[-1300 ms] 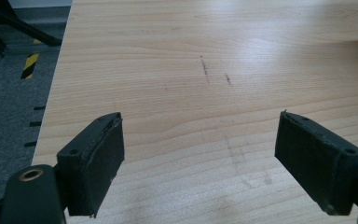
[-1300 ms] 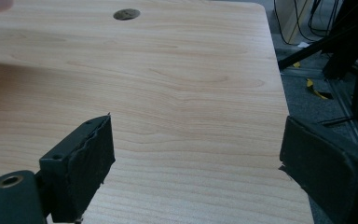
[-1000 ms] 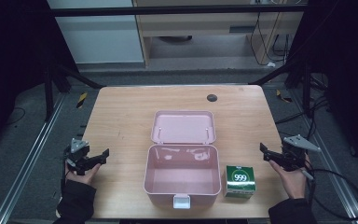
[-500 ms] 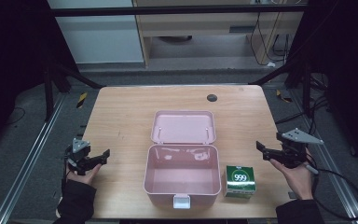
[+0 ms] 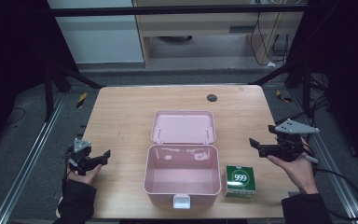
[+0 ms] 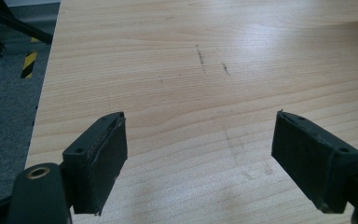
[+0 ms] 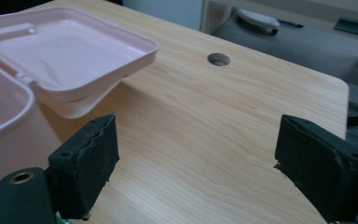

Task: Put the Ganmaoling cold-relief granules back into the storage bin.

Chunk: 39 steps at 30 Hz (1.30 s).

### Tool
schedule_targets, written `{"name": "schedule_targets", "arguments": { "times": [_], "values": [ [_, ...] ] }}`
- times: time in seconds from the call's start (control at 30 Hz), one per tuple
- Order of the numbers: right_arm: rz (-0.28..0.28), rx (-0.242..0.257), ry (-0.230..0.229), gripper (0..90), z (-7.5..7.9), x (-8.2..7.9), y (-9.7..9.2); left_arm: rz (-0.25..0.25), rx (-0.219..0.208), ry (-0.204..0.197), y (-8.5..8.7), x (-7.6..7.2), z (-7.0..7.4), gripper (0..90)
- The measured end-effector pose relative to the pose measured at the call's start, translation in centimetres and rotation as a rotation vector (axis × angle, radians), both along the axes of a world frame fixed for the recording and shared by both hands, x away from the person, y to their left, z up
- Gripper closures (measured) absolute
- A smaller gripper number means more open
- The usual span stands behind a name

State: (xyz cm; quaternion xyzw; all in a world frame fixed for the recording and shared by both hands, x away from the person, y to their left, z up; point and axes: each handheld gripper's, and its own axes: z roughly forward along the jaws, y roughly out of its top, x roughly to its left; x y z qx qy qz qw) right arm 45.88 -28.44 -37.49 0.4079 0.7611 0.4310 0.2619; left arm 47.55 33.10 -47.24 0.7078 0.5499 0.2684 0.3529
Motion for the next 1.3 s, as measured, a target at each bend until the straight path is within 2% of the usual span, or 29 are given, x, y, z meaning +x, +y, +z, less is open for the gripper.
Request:
{"name": "schedule_targets", "arguments": {
  "times": [0.1,0.13,0.4,0.63,0.73,0.87,0.93,1.3],
  "values": [
    [0.033,-0.013,0.008,12.7,0.3,0.1,0.3,0.000,0.000,0.002,0.0,0.0,0.0,17.3],
    [0.066,-0.028,0.019,12.2,0.8,0.2,0.8,-0.001,0.001,0.002,0.0,0.0,0.0,17.5],
    [0.102,-0.076,0.024,9.9,1.8,0.6,1.6,-0.004,0.005,0.006,-0.1,0.0,0.0,17.9],
    [0.165,-0.127,0.036,9.1,2.8,0.6,2.2,-0.009,0.007,0.010,-0.1,0.0,0.0,17.9],
    [0.209,-0.163,0.045,8.7,3.1,0.3,2.7,-0.010,0.011,0.013,-0.1,0.0,-0.1,17.9],
    [0.251,-0.192,0.056,7.4,3.2,0.1,3.0,-0.012,0.014,0.015,-0.2,0.1,-0.1,18.0],
    [0.289,-0.217,0.077,6.9,3.1,-0.1,3.4,-0.014,0.017,0.017,-0.2,0.1,-0.1,18.1],
    [0.400,-0.288,0.140,5.0,2.7,-0.8,4.4,-0.019,0.024,0.018,-0.3,0.1,-0.2,18.2]
  ]
}}
